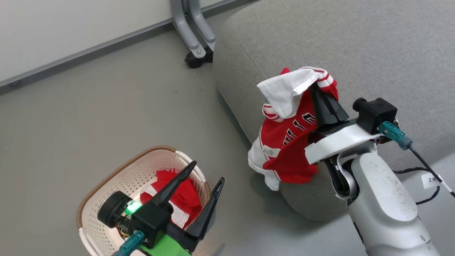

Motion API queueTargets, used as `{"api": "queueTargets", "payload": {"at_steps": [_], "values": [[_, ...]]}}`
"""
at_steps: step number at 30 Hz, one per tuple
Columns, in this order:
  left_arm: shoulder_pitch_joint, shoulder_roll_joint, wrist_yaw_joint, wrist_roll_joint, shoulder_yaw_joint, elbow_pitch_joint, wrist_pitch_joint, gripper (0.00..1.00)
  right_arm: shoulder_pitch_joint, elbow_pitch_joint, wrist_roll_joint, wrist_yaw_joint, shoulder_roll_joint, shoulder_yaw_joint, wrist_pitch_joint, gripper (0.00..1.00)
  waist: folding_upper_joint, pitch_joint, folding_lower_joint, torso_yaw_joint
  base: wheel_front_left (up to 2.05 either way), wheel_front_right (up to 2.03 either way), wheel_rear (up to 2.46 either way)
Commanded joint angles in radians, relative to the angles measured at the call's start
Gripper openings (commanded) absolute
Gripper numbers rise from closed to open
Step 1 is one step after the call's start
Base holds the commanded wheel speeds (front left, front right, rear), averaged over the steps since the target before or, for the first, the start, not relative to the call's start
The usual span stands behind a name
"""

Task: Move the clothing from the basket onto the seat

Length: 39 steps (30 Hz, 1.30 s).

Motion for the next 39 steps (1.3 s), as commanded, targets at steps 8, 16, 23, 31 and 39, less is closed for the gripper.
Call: {"api": "queueTargets", "payload": {"at_steps": [8, 16, 23, 31, 39], "values": [[-0.05, 0.033, -0.009, 0.023, 0.002, -0.04, 0.028, 1.0, -0.032, -0.042, -0.028, 0.0, -0.007, -0.121, -0.003, 0.0, -0.0001, 0.122, 0.0, -0.107, 0.0, 0.0, 0.0], [-0.112, 0.063, -0.023, 0.041, 0.016, -0.088, 0.052, 1.0, -0.177, -0.041, -0.042, 0.0, -0.053, -0.272, 0.006, 0.0, -0.0001, 0.227, 0.0, -0.068, 0.0, 0.0, 0.0], [-0.195, 0.079, -0.039, 0.063, 0.036, -0.122, 0.055, 1.0, -0.384, -0.036, -0.046, 0.0, -0.156, -0.405, 0.06, 0.0, -0.0001, 0.338, 0.0, 0.012, 0.0, 0.0, 0.0], [-0.286, 0.085, -0.066, 0.082, 0.04, -0.138, 0.045, 1.0, -0.558, 0.001, -0.061, 0.0, -0.29, -0.504, 0.123, 0.0, -0.0001, 0.456, 0.0, 0.099, 0.0, 0.0, 0.0], [-0.342, 0.094, -0.078, 0.09, 0.044, -0.138, 0.04, 1.0, -0.533, 0.163, -0.05, 0.0, -0.312, -0.515, 0.126, 0.0, -0.0001, 0.563, 0.0, 0.141, 0.0, 0.0, 0.0]]}}
